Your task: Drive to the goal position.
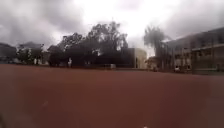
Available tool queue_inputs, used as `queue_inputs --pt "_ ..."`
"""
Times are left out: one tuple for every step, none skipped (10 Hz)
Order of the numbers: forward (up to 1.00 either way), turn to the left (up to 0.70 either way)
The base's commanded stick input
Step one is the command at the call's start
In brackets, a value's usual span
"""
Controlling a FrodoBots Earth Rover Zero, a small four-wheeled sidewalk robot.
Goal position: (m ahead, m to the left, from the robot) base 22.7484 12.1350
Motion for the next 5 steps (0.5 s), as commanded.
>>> queue_inputs --pt "0.7 0.0" --pt "0.7 0.0" --pt "0.7 0.0" --pt "0.7 0.0" --pt "0.7 0.0"
